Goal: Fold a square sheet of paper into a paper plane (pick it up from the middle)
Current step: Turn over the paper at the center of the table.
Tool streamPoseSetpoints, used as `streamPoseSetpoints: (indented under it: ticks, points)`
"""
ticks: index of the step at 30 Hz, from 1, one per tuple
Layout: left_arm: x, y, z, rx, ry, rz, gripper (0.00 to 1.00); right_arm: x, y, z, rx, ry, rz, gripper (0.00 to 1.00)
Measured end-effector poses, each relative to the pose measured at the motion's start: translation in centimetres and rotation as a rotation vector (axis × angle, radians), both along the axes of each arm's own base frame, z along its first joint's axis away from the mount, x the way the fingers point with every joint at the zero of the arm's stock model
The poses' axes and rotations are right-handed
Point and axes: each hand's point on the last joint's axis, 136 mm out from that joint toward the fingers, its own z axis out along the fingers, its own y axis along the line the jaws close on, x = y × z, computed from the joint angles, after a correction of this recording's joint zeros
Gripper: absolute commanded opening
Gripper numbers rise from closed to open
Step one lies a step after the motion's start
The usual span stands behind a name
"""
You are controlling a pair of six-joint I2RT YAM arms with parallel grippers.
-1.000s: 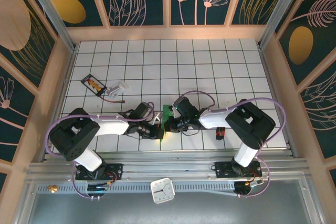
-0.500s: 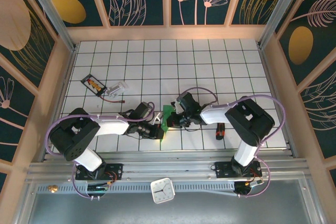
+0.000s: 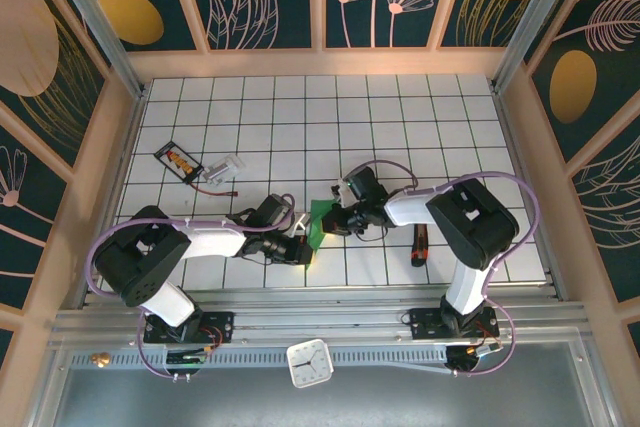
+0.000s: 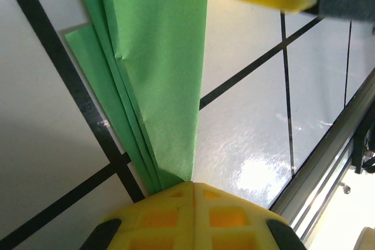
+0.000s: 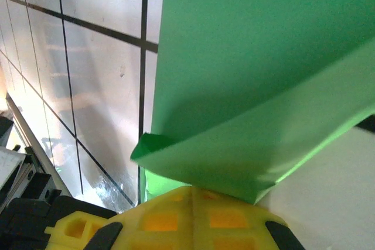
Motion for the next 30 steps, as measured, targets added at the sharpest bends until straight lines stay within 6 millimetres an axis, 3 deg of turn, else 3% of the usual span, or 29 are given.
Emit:
streamPoseSetpoints:
  ticks: [13,23,26,30]
  points:
    - [0.0,0.0,0.0,-0.001,-0.002,0.001,0.0,3.2,-1.3,0.0,0.016,-0.006,-0.059,0.0]
    - [0.0,0.0,0.0,-0.003,-0.003,0.0,0.0,9.0,-5.1,0.4,-0.034,-0.114,-0.202,0.0]
    - [0.0,0.0,0.0,-0.003,-0.003,0.001,0.0,9.1,-5.4,1.1,-0.036,-0.136,-0.211,0.0]
    - [0.0,0.0,0.0,-0.003,-0.003,0.001,0.0,7.4,-4.6,3.1,-0.004,-0.175,-0.182,0.0]
